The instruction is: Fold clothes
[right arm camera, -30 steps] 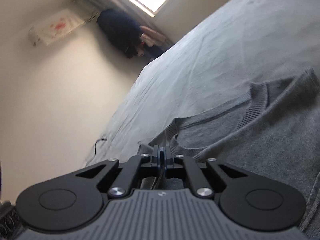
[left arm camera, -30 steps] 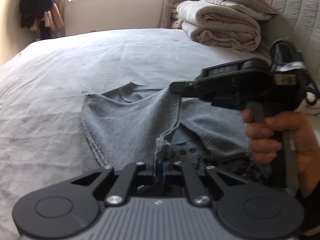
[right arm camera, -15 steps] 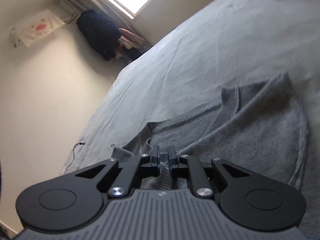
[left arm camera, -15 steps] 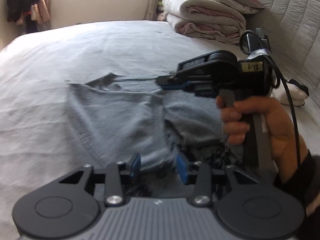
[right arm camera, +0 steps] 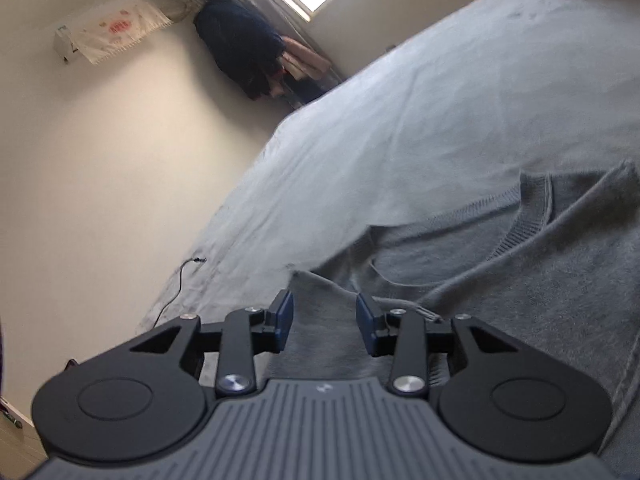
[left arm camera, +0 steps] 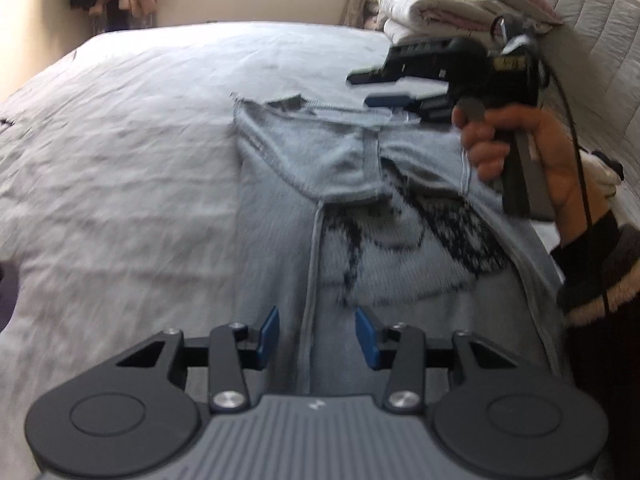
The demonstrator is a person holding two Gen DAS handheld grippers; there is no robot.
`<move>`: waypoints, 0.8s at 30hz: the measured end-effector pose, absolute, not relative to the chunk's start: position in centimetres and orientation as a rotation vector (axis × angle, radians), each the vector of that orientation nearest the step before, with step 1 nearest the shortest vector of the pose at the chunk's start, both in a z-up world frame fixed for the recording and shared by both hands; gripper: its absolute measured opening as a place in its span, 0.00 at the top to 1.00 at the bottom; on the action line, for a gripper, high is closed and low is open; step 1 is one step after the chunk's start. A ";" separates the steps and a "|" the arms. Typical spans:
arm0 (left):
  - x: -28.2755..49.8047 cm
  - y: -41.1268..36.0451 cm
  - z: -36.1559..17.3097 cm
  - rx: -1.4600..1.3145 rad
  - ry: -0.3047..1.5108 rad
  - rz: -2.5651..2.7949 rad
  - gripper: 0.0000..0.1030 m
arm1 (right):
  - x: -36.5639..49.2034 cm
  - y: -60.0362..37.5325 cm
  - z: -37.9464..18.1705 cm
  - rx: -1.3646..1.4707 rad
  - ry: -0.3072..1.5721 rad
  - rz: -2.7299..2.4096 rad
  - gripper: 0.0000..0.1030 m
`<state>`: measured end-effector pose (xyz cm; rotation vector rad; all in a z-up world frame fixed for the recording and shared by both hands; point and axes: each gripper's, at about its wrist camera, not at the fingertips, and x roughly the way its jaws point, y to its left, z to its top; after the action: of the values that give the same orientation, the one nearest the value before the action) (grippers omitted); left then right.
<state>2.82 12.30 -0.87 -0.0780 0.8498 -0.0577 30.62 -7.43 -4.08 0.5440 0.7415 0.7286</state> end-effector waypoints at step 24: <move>-10.0 10.4 -1.5 0.014 0.936 -0.041 0.68 | 8.3 -9.3 -1.4 0.398 1.042 0.741 0.61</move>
<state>-10.03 10.44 -1.48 0.0141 0.9356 -0.0412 8.32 -9.26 -1.39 0.3978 1.0425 0.7415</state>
